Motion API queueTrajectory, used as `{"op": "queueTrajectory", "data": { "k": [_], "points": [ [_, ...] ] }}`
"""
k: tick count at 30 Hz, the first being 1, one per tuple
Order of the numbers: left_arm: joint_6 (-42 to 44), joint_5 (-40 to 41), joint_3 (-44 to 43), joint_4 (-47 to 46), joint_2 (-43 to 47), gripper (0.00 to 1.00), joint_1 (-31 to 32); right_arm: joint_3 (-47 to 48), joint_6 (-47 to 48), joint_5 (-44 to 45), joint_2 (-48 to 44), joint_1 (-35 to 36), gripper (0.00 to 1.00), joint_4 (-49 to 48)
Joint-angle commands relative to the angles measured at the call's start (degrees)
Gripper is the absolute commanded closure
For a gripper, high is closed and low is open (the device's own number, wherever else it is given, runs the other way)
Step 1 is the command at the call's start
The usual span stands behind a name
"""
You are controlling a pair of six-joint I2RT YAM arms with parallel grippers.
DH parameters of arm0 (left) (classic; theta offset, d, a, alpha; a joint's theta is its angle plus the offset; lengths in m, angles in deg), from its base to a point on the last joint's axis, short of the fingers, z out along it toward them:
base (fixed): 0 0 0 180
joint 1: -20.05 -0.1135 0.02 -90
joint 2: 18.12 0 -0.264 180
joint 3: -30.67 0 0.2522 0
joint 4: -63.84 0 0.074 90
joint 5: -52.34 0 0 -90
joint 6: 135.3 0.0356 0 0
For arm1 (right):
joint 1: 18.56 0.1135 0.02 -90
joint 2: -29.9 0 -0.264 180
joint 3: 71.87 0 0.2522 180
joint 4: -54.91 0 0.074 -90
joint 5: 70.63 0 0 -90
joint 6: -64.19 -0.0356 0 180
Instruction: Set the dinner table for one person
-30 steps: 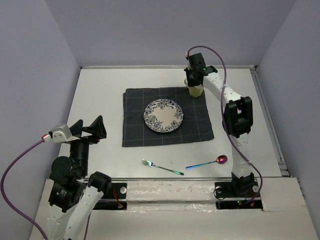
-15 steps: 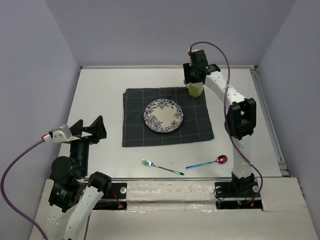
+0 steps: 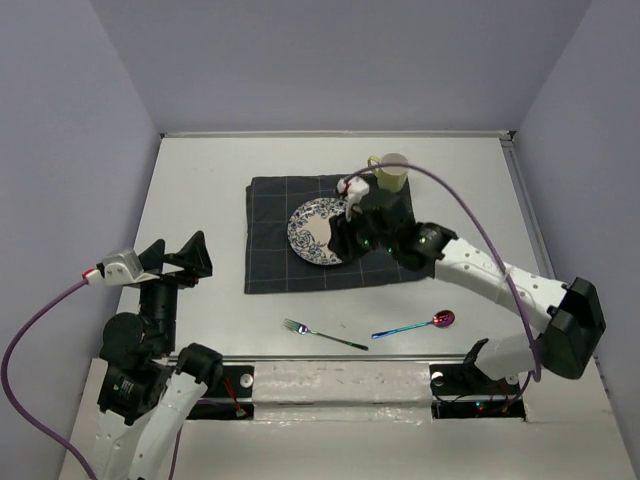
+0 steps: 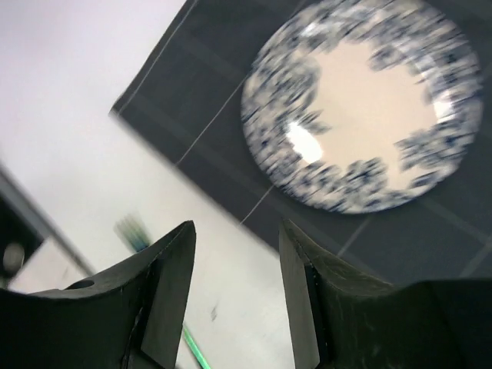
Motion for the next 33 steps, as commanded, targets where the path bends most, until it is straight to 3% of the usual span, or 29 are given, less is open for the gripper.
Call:
{"op": "queueTrajectory", "data": {
  "k": [1, 6, 13, 20, 33],
  "points": [
    [0.8, -1.1, 0.2, -1.9, 1.0, 0.01, -0.5, -11.5, -3.5, -3.3, -4.9, 9.7, 0.47, -6.0],
    [0.7, -1.1, 0.2, -1.7, 1.4, 0.01, -0.9, -17.9, -6.2, 5.4, -6.4, 23.4, 0.41, -6.0],
    [0.6, -1.2, 0.2, -1.4, 0.8, 0.01, -1.5, -21.0, -7.6, 9.4, -0.8, 28.5, 0.38, -7.0],
    [0.5, -1.5, 0.1, -1.4, 0.4, 0.01, -1.8, -19.6, -6.8, 10.5, 6.2, 29.9, 0.4, -7.3],
    [0.6, -2.1, 0.2, -1.5, 0.0, 0.01, -2.1, -18.0, -7.1, 9.1, 13.2, 30.5, 0.55, -10.6]
  ]
}}
